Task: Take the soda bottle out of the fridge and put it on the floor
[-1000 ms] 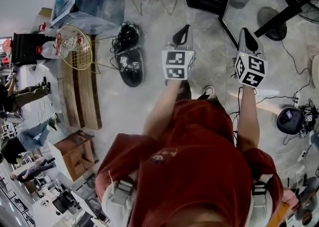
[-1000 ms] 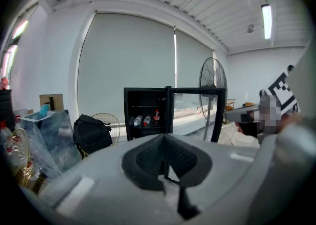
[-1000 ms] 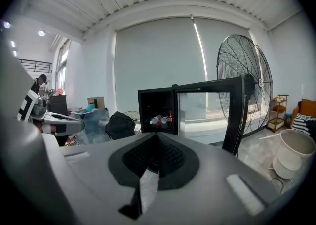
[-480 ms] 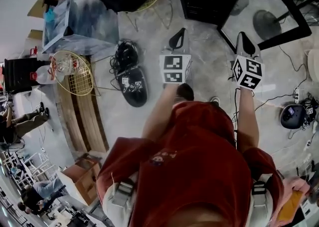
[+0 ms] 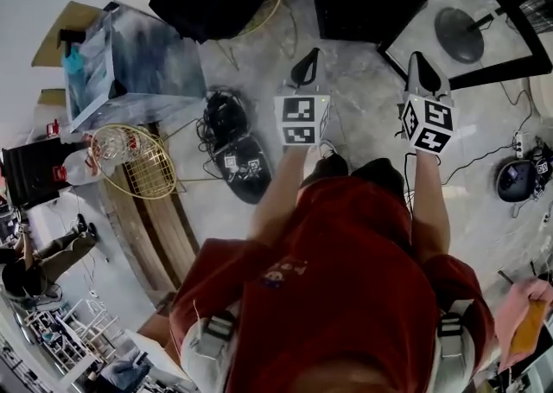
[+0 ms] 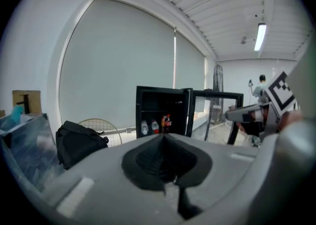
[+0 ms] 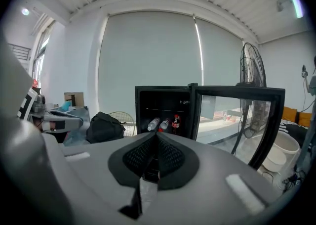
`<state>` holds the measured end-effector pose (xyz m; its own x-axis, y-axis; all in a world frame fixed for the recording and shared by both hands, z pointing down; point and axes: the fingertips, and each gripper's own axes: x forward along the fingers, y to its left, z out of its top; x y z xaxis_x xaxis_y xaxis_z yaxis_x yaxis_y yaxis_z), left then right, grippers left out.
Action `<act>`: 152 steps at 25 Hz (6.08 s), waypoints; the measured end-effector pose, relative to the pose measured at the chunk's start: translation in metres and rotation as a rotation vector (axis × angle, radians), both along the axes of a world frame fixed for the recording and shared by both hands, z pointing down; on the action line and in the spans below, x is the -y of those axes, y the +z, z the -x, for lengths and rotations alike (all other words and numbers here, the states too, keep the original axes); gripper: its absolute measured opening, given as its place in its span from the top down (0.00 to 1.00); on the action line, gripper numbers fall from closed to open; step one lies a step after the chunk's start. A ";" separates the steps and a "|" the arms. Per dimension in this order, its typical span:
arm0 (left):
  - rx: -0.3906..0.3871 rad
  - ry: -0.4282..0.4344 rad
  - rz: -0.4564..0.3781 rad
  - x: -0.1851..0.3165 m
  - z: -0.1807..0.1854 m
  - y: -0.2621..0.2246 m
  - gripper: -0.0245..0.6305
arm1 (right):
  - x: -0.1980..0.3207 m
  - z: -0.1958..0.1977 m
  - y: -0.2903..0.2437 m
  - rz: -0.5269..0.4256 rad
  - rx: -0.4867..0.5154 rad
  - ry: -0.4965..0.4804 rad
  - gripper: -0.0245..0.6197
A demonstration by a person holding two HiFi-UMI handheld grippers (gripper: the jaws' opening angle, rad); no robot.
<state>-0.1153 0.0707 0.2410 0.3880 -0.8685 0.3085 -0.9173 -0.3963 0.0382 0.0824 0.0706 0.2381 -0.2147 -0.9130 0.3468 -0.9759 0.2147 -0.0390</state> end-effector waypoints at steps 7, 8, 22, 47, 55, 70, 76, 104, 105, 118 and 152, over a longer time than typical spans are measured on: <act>0.007 0.029 0.001 0.042 0.003 0.007 0.96 | 0.032 -0.004 0.008 0.003 0.014 0.055 0.96; 0.011 0.035 0.000 0.048 0.000 0.006 0.96 | 0.037 -0.007 0.008 0.002 0.020 0.061 0.96; 0.064 0.065 -0.023 0.158 -0.095 0.004 0.96 | 0.149 -0.081 0.020 -0.020 0.097 0.037 0.96; 0.050 0.162 -0.061 0.221 -0.067 0.003 0.96 | 0.194 -0.039 0.017 -0.047 0.024 0.111 0.96; 0.004 0.176 -0.035 0.232 -0.054 0.023 0.96 | 0.198 -0.031 0.030 -0.031 0.017 0.154 0.96; 0.061 0.146 -0.020 0.257 -0.046 0.118 0.96 | 0.233 -0.016 0.124 -0.020 0.042 0.139 0.96; 0.053 0.133 -0.030 0.268 -0.048 0.164 0.96 | 0.245 -0.019 0.172 -0.022 0.040 0.143 0.96; 0.061 0.062 0.034 0.250 -0.030 0.332 0.96 | 0.246 0.010 0.343 0.088 -0.018 0.094 0.96; 0.058 0.061 0.040 0.250 -0.029 0.331 0.96 | 0.249 0.011 0.341 0.085 -0.016 0.092 0.96; 0.011 0.140 0.105 0.279 -0.049 0.318 0.96 | 0.319 -0.001 0.278 -0.056 -0.009 0.064 0.93; -0.032 0.139 -0.018 0.347 -0.071 0.271 0.96 | 0.522 -0.052 0.231 -0.151 -0.033 0.165 0.50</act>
<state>-0.0446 -0.2761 0.5124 0.5140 -0.8111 0.2793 -0.8522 -0.5200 0.0581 0.1346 -0.4515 0.4692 -0.0495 -0.9769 0.2079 -0.9985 0.0535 0.0138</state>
